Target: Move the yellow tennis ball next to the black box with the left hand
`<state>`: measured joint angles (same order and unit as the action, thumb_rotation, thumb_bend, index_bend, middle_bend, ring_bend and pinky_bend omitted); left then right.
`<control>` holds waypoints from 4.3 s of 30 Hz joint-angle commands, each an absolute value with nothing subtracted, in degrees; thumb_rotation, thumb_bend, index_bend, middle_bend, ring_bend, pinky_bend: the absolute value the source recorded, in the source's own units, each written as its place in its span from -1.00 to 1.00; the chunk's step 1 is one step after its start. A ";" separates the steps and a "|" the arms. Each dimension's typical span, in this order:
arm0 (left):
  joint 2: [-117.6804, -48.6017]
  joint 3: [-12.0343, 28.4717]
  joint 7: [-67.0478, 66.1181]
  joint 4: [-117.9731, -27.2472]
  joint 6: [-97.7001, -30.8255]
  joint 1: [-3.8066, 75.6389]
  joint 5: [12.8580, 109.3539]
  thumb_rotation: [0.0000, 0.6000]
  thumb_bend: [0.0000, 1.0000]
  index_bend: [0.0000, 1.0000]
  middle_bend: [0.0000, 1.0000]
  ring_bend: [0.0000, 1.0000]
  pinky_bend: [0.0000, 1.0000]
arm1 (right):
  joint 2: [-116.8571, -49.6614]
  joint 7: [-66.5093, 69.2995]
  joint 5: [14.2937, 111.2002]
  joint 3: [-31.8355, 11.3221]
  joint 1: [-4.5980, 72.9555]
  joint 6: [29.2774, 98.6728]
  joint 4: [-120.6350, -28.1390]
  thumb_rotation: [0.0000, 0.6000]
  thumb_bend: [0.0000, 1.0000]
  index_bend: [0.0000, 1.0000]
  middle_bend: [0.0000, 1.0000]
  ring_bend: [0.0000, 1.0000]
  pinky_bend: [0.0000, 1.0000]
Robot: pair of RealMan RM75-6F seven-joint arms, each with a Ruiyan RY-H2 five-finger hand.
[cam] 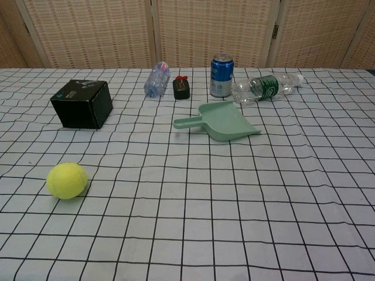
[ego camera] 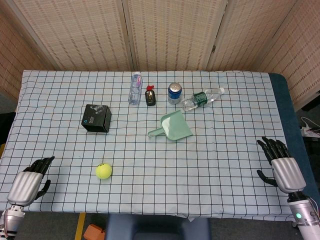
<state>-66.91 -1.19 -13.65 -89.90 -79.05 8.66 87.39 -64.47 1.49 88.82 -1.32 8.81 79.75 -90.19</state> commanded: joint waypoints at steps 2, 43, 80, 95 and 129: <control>-66.98 -1.19 -13.78 -89.77 -79.24 8.61 87.51 1.00 -0.10 -0.80 -0.70 -0.68 -0.09 | -64.47 1.51 88.80 -1.33 8.84 79.72 -90.21 1.00 -0.59 -0.97 -1.00 -1.00 -0.96; -67.84 -4.13 9.27 -95.94 -76.85 10.07 92.95 1.00 0.47 -0.63 -0.42 -0.35 0.34 | -63.89 3.14 88.07 -1.61 9.03 79.16 -90.50 1.00 -0.59 -0.96 -1.00 -1.00 -0.96; -86.51 -4.96 40.07 -85.22 -68.90 16.68 92.02 1.00 0.47 -0.47 -0.25 -0.18 0.49 | -63.76 3.15 87.50 -1.80 9.18 78.67 -90.54 1.00 -0.59 -0.96 -1.00 -1.00 -0.96; -88.55 -2.78 36.23 -86.64 -65.73 17.16 85.89 1.00 0.47 -0.47 -0.25 -0.18 0.48 | -63.94 2.98 87.63 -1.66 9.19 78.60 -90.38 1.00 -0.59 -0.96 -1.00 -1.00 -0.96; -90.86 3.46 13.49 -77.62 -57.89 23.76 77.25 1.00 0.47 -0.46 -0.25 -0.21 0.42 | -63.84 3.03 87.51 -1.67 9.26 78.44 -90.46 1.00 -0.59 -0.96 -1.00 -1.00 -0.96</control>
<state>-90.83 2.70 15.04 -77.64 -58.49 23.08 78.21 -63.84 3.03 87.50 -1.67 9.26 78.44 -90.45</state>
